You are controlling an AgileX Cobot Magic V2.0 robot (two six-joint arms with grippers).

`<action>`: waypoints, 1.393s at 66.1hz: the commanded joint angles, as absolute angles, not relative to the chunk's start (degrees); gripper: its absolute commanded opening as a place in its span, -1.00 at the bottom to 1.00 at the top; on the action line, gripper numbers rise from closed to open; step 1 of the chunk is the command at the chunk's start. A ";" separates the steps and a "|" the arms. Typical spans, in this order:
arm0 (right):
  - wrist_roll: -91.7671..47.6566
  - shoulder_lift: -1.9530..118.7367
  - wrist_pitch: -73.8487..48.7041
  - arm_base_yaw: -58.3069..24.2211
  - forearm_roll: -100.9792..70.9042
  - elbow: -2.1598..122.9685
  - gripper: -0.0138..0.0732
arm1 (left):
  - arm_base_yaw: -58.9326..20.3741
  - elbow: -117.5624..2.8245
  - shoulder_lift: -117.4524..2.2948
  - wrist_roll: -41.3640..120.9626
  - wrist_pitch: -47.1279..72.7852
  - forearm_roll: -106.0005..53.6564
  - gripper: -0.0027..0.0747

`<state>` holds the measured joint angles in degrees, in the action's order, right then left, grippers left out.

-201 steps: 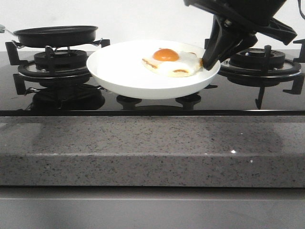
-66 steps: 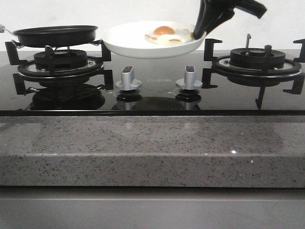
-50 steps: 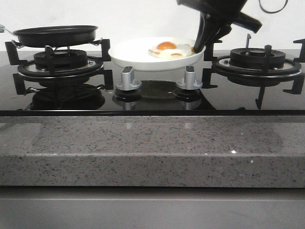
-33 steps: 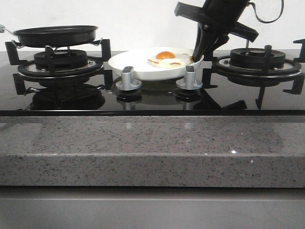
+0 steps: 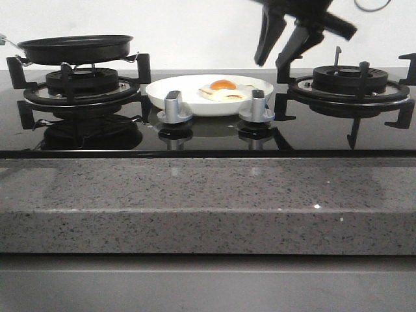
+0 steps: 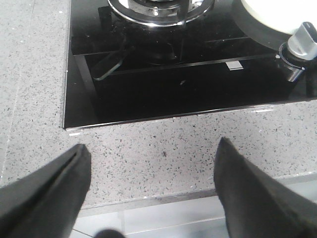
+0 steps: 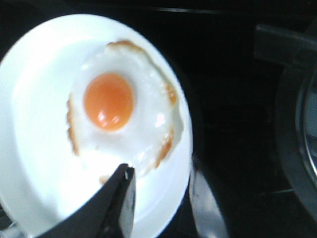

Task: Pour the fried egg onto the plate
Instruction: 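Open the right gripper and lift it away from the plate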

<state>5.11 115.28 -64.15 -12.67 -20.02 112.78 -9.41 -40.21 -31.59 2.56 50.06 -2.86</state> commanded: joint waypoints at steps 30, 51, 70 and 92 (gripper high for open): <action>1.34 79.74 -55.01 -12.40 -18.12 79.79 0.03 | -9.88 -41.75 -31.64 2.06 46.01 -3.24 0.40; 1.06 57.87 -53.16 -12.40 -14.71 61.34 0.03 | -9.88 -41.75 -31.64 2.06 46.01 -3.24 0.40; 1.06 41.18 -50.39 -12.40 -14.43 47.72 0.03 | -9.88 -41.75 -31.64 2.06 46.01 -3.24 0.40; 1.06 32.18 -50.32 -12.40 -14.43 39.75 0.03 | -9.88 -41.75 -31.64 2.06 46.01 -3.24 0.40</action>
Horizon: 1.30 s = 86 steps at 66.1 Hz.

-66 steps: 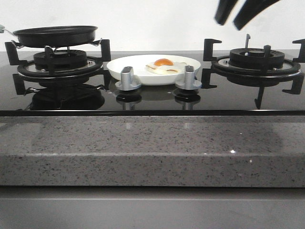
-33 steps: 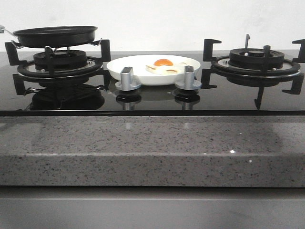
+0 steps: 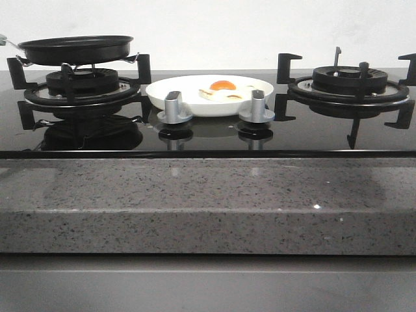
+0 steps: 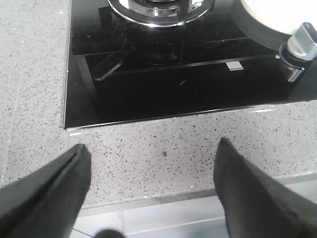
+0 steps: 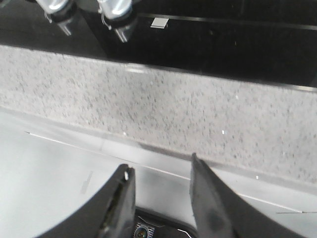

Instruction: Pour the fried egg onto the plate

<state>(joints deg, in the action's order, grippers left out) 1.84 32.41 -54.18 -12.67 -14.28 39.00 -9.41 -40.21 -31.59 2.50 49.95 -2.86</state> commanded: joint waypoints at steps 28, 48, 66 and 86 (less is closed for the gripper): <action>1.06 32.18 -50.38 -12.40 -14.43 39.42 0.03 | -9.88 -41.75 -31.64 2.06 46.01 -3.24 0.40; 1.06 32.18 -50.37 -12.40 -14.43 39.42 0.02 | -9.88 -41.75 -31.64 2.06 46.01 -3.24 0.40; 1.06 32.18 -50.37 -12.40 -14.43 39.42 -0.67 | -9.88 -41.75 -31.64 2.06 46.01 -3.24 0.37; 1.06 32.18 -50.37 -12.40 -14.43 39.42 -0.84 | -9.88 -41.75 -31.64 2.06 46.15 -3.24 -0.76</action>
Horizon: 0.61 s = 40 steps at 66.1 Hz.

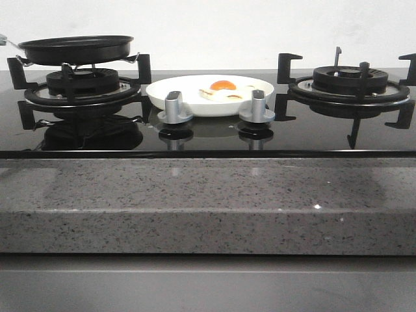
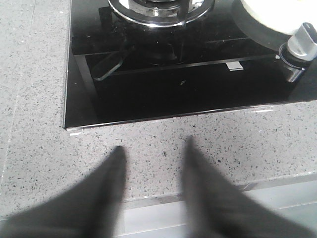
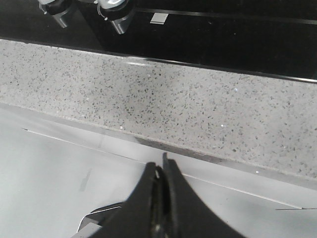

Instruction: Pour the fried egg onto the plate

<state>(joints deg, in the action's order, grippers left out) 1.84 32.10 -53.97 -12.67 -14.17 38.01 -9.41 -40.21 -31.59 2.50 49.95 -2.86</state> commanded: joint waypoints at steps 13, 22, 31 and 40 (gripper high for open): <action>1.06 32.18 -50.37 -12.40 -14.43 39.42 -0.84 | -9.88 -41.75 -31.64 2.06 46.15 -3.24 -0.98; 1.06 32.18 -50.37 -12.40 -14.43 39.42 -0.84 | -9.88 -41.75 -31.64 2.06 46.15 -3.24 -0.98; 1.06 32.18 -50.37 -12.40 -14.43 39.42 -0.84 | -9.88 -41.75 -31.64 2.06 46.15 -3.24 -0.98; 1.06 32.18 -50.37 -12.40 -14.43 39.42 -0.84 | -9.88 -41.28 -30.66 2.50 45.44 -1.48 -0.98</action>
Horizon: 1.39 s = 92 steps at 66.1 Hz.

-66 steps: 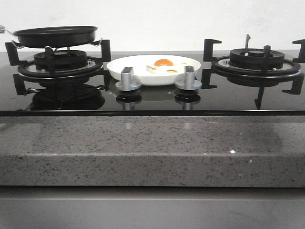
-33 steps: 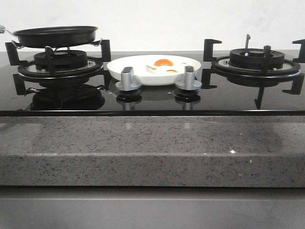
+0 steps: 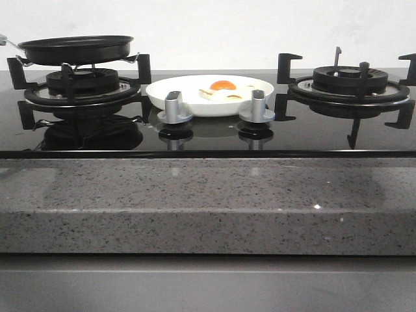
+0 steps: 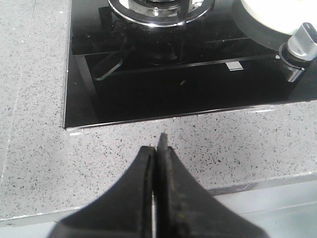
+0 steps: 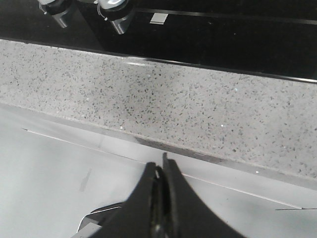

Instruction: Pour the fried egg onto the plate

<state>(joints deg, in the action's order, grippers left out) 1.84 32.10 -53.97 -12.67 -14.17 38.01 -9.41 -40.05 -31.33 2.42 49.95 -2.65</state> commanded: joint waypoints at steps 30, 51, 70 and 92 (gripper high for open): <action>1.06 32.18 -50.37 -12.40 -14.43 39.42 -0.84 | -3.26 -9.03 -6.02 2.49 9.76 -5.39 -0.98; 1.06 32.18 -50.37 -12.40 -14.43 39.42 -0.84 | -3.23 0.69 1.07 2.49 -3.53 -6.06 -0.98; 1.06 32.12 -50.52 -12.40 -14.43 39.42 -0.84 | -3.23 0.69 0.94 2.49 -3.53 -5.94 -0.98; 1.06 32.12 -50.52 -12.40 -14.43 39.42 -0.84 | -3.23 0.69 1.07 -2.06 -3.41 0.00 -0.98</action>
